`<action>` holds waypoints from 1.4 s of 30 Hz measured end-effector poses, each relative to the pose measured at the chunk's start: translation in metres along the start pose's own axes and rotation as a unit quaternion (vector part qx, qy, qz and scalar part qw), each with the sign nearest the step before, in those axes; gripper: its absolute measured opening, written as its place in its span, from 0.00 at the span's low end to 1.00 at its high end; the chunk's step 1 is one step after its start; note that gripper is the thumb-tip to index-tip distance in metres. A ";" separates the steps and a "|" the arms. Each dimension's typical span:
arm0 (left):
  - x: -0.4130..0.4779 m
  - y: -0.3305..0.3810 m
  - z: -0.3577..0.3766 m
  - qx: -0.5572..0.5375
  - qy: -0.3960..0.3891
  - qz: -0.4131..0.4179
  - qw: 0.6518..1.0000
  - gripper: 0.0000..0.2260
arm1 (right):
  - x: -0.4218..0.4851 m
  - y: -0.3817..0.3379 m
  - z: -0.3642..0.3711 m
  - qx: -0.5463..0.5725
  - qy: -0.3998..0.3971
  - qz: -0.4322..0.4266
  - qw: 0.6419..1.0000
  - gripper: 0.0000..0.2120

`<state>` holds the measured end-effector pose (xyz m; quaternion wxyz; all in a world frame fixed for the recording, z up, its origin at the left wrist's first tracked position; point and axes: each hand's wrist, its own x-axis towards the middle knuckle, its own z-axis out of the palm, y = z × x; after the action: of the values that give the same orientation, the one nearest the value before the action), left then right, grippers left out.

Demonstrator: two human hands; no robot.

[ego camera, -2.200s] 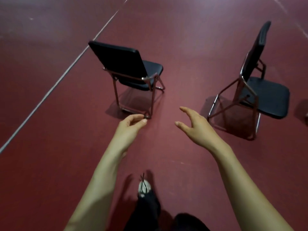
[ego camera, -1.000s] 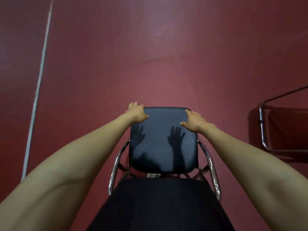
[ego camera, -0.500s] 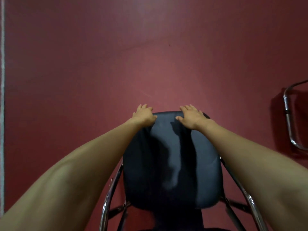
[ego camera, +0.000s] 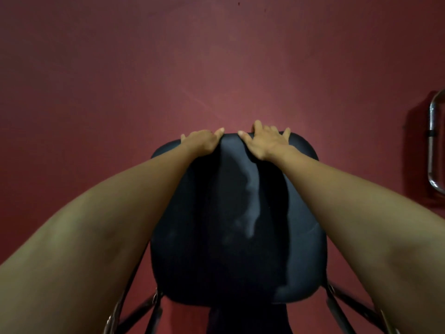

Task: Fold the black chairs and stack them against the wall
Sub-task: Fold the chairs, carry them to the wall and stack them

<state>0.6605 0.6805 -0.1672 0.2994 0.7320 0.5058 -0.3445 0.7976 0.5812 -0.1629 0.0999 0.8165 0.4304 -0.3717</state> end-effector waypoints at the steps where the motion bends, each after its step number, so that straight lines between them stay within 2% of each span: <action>1: 0.003 -0.001 0.001 -0.002 0.001 -0.006 1.000 0.31 | 0.002 -0.002 0.001 -0.009 0.004 0.004 1.000 0.33; 10: -0.018 0.001 0.003 0.031 0.047 -0.006 0.998 0.30 | -0.017 -0.005 -0.012 -0.029 -0.017 0.010 0.999 0.36; 24: -0.154 -0.004 -0.043 0.012 0.067 0.007 0.998 0.27 | -0.144 -0.025 -0.071 -0.006 -0.025 -0.006 1.000 0.34; 29: -0.215 -0.007 -0.056 -0.012 0.038 0.003 0.999 0.26 | -0.199 -0.026 -0.094 0.012 -0.050 -0.016 0.999 0.36; 36: -0.286 -0.012 -0.057 -0.002 0.017 0.007 1.000 0.30 | -0.258 -0.026 -0.110 0.011 -0.124 -0.003 0.992 0.50; 39: -0.305 -0.010 -0.061 0.006 -0.033 0.004 0.999 0.36 | -0.266 -0.029 -0.125 -0.009 -0.207 0.001 0.978 0.50; 42: -0.314 -0.005 -0.068 -0.005 -0.098 -0.006 0.995 0.42 | -0.274 -0.034 -0.126 -0.096 -0.239 -0.003 0.966 0.47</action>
<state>0.5901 0.5680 0.1259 0.3489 0.6902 0.4799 -0.4142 0.7402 0.4903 0.1213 0.2766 0.6890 0.4303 -0.5134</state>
